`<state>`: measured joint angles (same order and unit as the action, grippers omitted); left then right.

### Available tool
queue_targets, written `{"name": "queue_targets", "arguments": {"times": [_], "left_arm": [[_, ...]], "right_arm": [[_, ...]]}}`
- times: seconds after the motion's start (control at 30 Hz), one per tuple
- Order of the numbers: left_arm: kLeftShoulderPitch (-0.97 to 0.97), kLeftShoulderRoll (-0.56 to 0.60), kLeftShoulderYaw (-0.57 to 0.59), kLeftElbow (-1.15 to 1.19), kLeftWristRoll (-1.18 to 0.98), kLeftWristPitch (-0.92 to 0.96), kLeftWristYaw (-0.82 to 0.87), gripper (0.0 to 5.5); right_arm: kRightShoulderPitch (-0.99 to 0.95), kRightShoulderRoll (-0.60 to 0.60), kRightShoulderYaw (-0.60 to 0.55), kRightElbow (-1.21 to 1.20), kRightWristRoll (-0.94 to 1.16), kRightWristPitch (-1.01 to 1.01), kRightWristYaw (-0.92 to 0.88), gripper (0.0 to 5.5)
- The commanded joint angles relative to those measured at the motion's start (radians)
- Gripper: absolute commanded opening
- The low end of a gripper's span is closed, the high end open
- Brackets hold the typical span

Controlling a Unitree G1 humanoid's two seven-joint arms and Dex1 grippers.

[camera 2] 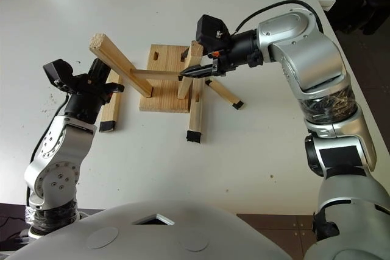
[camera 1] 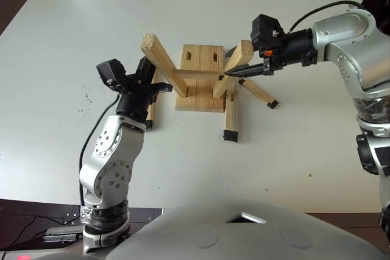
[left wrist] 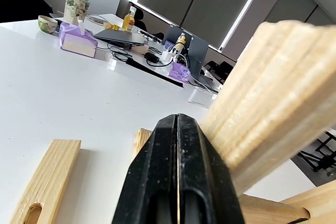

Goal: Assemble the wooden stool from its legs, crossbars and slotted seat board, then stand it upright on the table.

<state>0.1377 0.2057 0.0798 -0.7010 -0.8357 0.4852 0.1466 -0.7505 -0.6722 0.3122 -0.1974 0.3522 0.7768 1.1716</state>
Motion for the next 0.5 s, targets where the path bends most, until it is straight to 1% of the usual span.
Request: {"name": "queue_targets", "arguments": {"times": [0.03,0.07,0.1,0.17,0.3,0.4,0.5], "left_arm": [[0.012,0.032,-0.015,-0.042,-0.081,0.042,-0.089,0.00],[0.019,0.034,-0.015,-0.050,-0.089,0.042,-0.094,0.00],[0.023,0.037,-0.014,-0.055,-0.093,0.041,-0.096,0.00],[0.029,0.046,-0.001,-0.060,-0.099,0.040,-0.103,0.00],[0.022,0.068,0.059,-0.025,-0.102,0.040,-0.108,0.00],[0.021,0.088,0.102,-0.004,-0.108,0.042,-0.114,0.00],[0.025,0.110,0.142,0.007,-0.110,0.049,-0.117,0.00]], "right_arm": [[0.076,0.047,0.013,-0.025,0.030,-0.024,-0.010,2.01],[0.077,0.048,0.003,-0.018,0.031,-0.051,-0.002,2.37],[0.080,0.048,-0.007,-0.011,0.032,-0.071,0.004,2.44],[0.078,0.049,-0.027,0.007,0.038,-0.099,0.019,2.76],[0.085,0.059,-0.103,0.023,0.071,-0.122,0.008,3.39],[0.085,0.073,-0.170,0.015,0.116,-0.105,-0.024,3.39],[0.097,0.070,-0.262,-0.031,0.181,-0.064,-0.070,3.39]]}}
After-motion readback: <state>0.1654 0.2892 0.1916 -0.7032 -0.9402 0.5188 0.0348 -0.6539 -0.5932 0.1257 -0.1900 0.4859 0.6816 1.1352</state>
